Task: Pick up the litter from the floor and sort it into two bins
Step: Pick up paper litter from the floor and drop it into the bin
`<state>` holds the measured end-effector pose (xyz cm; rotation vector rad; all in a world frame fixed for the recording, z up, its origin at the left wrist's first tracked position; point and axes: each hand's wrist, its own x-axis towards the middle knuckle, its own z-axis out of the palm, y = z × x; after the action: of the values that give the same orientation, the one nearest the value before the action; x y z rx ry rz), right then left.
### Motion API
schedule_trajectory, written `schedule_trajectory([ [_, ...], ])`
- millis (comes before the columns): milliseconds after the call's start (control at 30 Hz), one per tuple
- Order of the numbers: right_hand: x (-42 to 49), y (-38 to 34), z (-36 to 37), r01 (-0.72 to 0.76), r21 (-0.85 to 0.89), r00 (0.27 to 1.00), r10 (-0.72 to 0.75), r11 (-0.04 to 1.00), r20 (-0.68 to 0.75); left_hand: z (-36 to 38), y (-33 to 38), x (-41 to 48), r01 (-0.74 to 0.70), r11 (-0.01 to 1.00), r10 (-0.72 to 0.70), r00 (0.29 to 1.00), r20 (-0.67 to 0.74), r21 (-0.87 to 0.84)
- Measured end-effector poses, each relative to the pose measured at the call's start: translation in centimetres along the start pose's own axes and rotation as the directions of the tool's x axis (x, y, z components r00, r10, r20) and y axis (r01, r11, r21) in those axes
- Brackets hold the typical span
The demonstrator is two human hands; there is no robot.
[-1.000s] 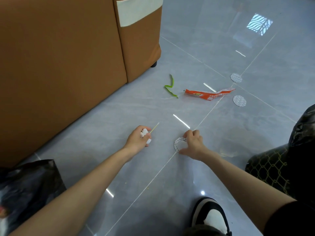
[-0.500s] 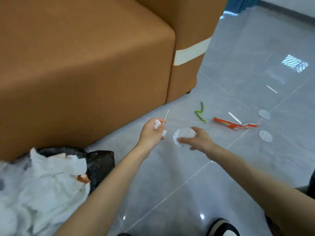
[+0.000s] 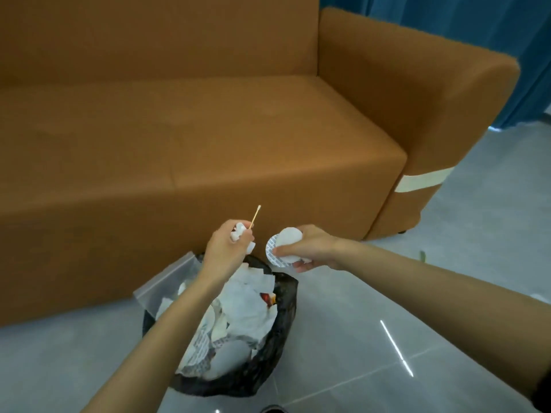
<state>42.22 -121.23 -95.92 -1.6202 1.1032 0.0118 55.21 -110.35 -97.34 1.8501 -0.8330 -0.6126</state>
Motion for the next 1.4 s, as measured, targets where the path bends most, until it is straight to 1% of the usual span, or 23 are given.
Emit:
schedule_trajectory([
  [67,0.0,-1.6,2.8,0.014,-0.035,0.999,-0.013,0.999,0.038,-2.9,-1.7,-0.9,-0.014,0.998,0.017,0.999,-0.049,0.056],
  [133,-0.1,-2.4,5.2,0.022,-0.052,0.998,-0.019,0.998,0.062,-5.0,-3.3,-2.0,-0.021,0.992,0.029,0.997,-0.064,0.122],
  [233,0.0,-2.4,8.1,0.023,-0.086,0.996,-0.015,0.996,0.087,-6.8,-5.7,-3.4,-0.009,0.976,0.027,0.997,-0.079,0.216],
  [300,0.0,-2.3,10.0,0.041,-0.145,0.995,-0.026,0.989,0.101,-7.7,-7.3,-4.3,0.012,0.966,0.013,0.995,-0.098,0.257],
  [400,-0.3,-2.1,11.9,0.108,-0.279,0.987,-0.069,0.954,0.145,-8.1,-8.9,-5.4,0.052,0.958,-0.039,0.998,-0.051,0.283],
  [500,-0.7,-1.7,13.4,0.24,-0.408,0.966,-0.173,0.881,0.194,-8.4,-9.9,-6.6,0.072,0.953,-0.084,0.996,0.03,0.294],
  [567,-0.7,-1.5,13.8,0.313,-0.459,0.948,-0.239,0.832,0.212,-8.5,-10.3,-6.9,0.078,0.95,-0.099,0.994,0.055,0.302],
  [667,-0.7,-1.4,13.7,0.351,-0.483,0.936,-0.29,0.802,0.199,-8.8,-10.4,-7.2,0.09,0.953,-0.117,0.99,0.078,0.288],
  [767,-0.6,-1.5,13.2,0.35,-0.486,0.937,-0.298,0.801,0.182,-9.0,-10.1,-7.3,0.087,0.961,-0.109,0.992,0.07,0.264],
  [967,-0.4,-1.3,10.8,0.309,-0.438,0.95,-0.296,0.844,0.099,-8.9,-8.1,-6.7,-0.011,0.968,-0.002,0.999,0.048,0.249],
  [1067,-0.7,-1.6,9.5,0.297,-0.401,0.954,-0.28,0.866,0.103,-8.5,-6.5,-6.1,-0.052,0.968,0.036,0.997,0.072,0.244],
  [1200,-1.5,-1.7,6.2,0.263,-0.439,0.964,-0.251,0.859,0.085,-6.7,-3.6,-4.5,-0.139,0.952,0.104,0.985,0.137,0.274],
  [1333,-2.0,-1.1,2.4,0.182,-0.466,0.982,-0.183,0.866,0.043,-4.0,-0.9,-3.0,-0.199,0.937,0.16,0.975,0.153,0.288],
  [1400,-2.1,0.2,1.1,0.116,-0.472,0.993,-0.119,0.874,0.022,-2.5,-0.1,-2.9,-0.227,0.93,0.18,0.967,0.181,0.29],
])
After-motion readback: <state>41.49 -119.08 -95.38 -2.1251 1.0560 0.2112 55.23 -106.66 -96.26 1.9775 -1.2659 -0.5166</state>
